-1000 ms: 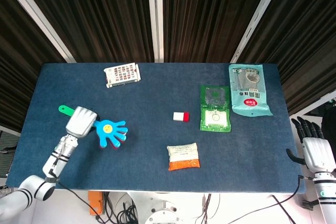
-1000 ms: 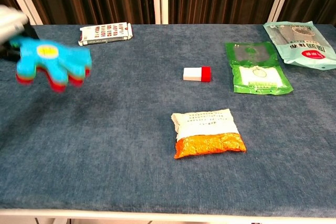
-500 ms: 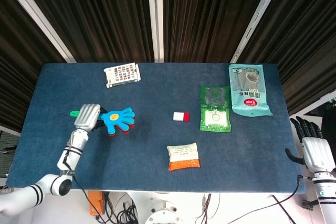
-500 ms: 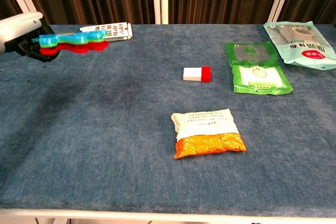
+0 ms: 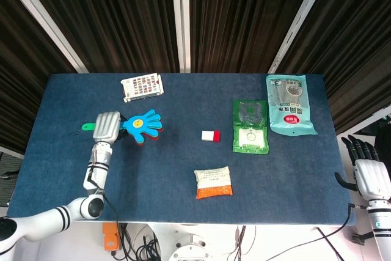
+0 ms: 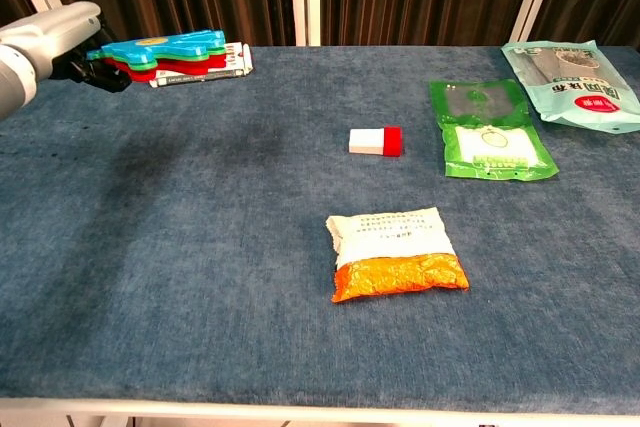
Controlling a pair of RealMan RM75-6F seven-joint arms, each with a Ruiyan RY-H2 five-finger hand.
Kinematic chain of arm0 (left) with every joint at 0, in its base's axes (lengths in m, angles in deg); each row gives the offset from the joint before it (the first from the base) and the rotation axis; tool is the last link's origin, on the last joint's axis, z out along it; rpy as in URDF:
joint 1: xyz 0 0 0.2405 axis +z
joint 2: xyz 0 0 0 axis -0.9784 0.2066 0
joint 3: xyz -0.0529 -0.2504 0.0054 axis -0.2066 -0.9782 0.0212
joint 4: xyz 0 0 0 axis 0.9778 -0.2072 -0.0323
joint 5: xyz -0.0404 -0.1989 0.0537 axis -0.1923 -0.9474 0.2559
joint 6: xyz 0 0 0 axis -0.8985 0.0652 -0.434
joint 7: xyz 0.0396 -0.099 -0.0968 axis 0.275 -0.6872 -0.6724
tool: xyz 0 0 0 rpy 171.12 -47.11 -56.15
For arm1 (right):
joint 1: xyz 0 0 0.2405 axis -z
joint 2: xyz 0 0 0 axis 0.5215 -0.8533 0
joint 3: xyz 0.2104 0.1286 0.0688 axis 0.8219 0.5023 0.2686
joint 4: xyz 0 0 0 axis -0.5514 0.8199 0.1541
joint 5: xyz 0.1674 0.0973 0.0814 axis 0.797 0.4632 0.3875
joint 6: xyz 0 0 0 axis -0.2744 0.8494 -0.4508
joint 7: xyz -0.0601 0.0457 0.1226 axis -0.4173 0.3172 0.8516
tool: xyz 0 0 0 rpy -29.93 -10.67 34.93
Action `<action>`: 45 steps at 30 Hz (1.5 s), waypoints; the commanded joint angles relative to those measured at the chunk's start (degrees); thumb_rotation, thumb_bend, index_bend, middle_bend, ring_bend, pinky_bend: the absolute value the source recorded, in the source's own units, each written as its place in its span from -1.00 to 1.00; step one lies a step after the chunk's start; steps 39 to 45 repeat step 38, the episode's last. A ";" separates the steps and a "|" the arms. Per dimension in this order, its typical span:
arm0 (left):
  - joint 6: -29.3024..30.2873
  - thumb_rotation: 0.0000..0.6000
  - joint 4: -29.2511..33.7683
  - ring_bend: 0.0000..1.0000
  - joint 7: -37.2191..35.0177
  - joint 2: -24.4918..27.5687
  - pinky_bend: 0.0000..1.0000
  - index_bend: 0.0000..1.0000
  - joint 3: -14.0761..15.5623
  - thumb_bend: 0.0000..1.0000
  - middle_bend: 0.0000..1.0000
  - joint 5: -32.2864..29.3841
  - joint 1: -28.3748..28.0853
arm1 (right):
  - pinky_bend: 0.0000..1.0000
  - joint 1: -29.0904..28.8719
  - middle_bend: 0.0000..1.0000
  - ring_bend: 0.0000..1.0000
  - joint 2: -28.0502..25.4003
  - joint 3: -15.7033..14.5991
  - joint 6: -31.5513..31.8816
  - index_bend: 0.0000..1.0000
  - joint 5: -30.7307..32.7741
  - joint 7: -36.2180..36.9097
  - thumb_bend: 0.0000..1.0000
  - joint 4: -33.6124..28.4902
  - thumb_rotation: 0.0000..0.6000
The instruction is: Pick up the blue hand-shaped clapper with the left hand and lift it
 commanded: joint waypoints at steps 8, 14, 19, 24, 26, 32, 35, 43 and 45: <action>-1.96 0.95 13.05 -1.00 6.20 8.16 -1.00 -1.00 1.78 -0.75 -1.00 -5.06 1.15 | -1.00 -0.01 -1.00 -1.00 0.14 -0.01 0.40 -1.00 -0.32 -0.87 -0.58 -0.62 1.00; -0.34 1.00 16.97 -1.00 6.37 11.36 -1.00 -1.00 2.99 -0.76 -1.00 -5.30 2.64 | -1.00 -0.09 -1.00 -1.00 0.18 -0.08 0.39 -1.00 -0.37 -1.84 -0.58 -1.33 1.00; 3.78 1.00 20.51 -1.00 4.85 14.31 -1.00 -1.00 4.59 -0.80 -1.00 -1.38 5.28 | -1.00 0.02 -1.00 -1.00 0.06 -0.13 0.80 -1.00 -0.59 -2.40 -0.58 -2.13 1.00; 13.16 1.00 20.17 -1.00 -1.56 18.38 -1.00 -1.00 10.51 -0.76 -1.00 13.50 11.85 | -1.00 -0.03 -1.00 -1.00 -0.58 0.25 0.90 -1.00 -0.28 -2.26 -0.59 -2.76 1.00; 18.87 1.00 15.88 -1.00 -6.41 19.42 -1.00 -1.00 14.42 -0.67 -1.00 22.80 15.18 | -1.00 -0.07 -1.00 -1.00 -0.65 0.34 1.34 -1.00 -0.74 -2.21 -0.61 -3.06 1.00; 32.52 0.97 2.53 -1.00 -17.17 18.40 -1.00 -0.99 20.81 -0.60 -1.00 33.30 24.73 | -1.00 0.04 -1.00 -1.00 -0.15 -0.48 1.67 -1.00 -2.13 -2.49 -0.68 -3.20 1.00; 35.54 0.71 -1.74 -1.00 -21.63 18.42 -1.00 -0.87 21.84 -0.58 -0.96 34.64 27.63 | -1.00 0.21 -1.00 -1.00 -0.05 -0.85 2.16 -1.00 -2.84 -3.10 -0.69 -3.46 1.00; 36.42 0.48 -3.65 -1.00 -25.33 18.55 -1.00 -0.85 21.67 -0.58 -0.94 34.23 29.43 | -1.00 0.43 -1.00 -1.00 0.16 -1.17 2.66 -1.00 -3.37 -3.64 -0.69 -3.71 1.00; 36.42 0.48 -3.65 -1.00 -25.33 18.55 -1.00 -0.85 21.67 -0.58 -0.94 34.23 29.43 | -1.00 0.43 -1.00 -1.00 0.16 -1.17 2.66 -1.00 -3.37 -3.64 -0.69 -3.71 1.00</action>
